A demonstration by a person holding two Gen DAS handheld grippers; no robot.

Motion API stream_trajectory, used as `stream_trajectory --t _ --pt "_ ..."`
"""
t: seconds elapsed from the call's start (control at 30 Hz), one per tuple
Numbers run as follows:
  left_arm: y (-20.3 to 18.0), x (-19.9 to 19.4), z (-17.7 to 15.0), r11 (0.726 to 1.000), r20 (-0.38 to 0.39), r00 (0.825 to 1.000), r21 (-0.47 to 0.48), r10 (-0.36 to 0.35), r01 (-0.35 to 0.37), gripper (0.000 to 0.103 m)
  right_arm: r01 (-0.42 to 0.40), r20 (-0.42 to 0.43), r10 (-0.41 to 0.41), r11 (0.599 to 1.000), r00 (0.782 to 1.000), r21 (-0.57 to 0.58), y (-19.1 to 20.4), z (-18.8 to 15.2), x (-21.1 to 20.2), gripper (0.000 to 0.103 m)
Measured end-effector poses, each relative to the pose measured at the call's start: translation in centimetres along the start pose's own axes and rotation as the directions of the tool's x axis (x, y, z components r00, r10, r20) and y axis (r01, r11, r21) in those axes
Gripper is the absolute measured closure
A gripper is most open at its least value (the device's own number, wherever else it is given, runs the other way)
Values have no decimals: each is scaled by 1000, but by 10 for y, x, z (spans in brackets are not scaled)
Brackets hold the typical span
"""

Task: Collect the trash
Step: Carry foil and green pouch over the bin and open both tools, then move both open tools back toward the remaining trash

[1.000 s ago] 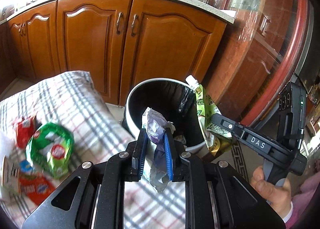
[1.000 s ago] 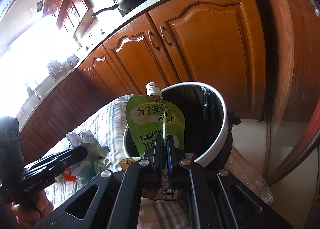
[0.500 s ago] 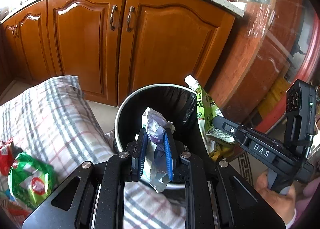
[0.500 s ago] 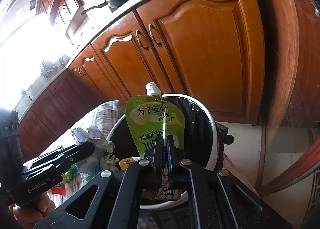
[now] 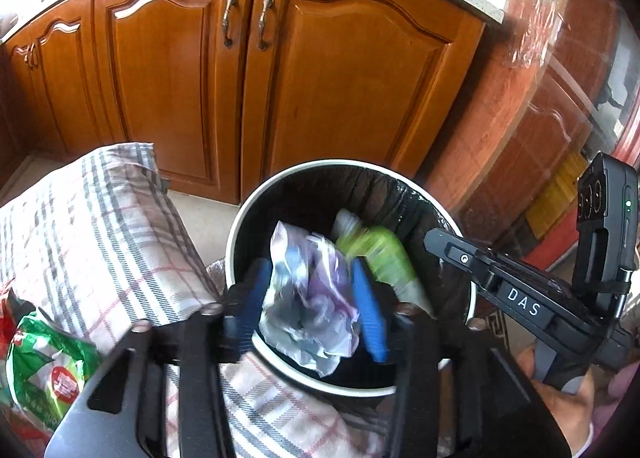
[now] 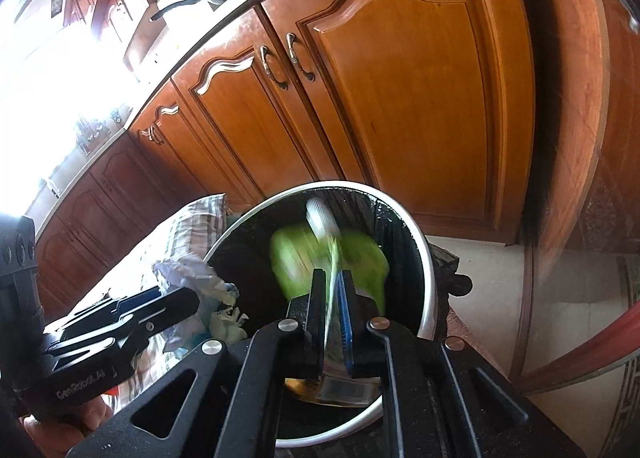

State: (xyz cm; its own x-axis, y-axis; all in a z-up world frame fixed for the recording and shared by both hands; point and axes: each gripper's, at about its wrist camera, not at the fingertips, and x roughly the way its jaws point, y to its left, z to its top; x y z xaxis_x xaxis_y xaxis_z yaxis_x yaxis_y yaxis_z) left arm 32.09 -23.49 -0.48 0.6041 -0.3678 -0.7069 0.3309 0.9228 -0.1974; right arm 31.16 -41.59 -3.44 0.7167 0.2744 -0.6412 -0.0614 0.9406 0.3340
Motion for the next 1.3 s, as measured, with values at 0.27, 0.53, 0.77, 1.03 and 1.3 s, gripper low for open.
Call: stream_trajectory --t 0.27,0.53,0.77,1.03,1.3 --pt "6 -24 -19 1000 21 1000 -22 -1 2 37 -34 34 34 999 999 22 1 -8 -20 41" --pt "27 -62 -59 997 44 999 -76 14 -11 33 -75 54 75 997 996 2 25 -36 -44 21" --pt "56 -91 -94 990 41 998 -137 43 -37 33 -112 35 111 994 993 11 44 -62 -51 19" --pt "83 -124 -128 982 46 996 -175 75 -66 33 -150 -1 150 989 989 5 68 -88 -52 20" --pt "114 -157 -158 967 58 991 -230 124 -108 33 -192 -42 191 981 981 -20 100 -106 -47 19"
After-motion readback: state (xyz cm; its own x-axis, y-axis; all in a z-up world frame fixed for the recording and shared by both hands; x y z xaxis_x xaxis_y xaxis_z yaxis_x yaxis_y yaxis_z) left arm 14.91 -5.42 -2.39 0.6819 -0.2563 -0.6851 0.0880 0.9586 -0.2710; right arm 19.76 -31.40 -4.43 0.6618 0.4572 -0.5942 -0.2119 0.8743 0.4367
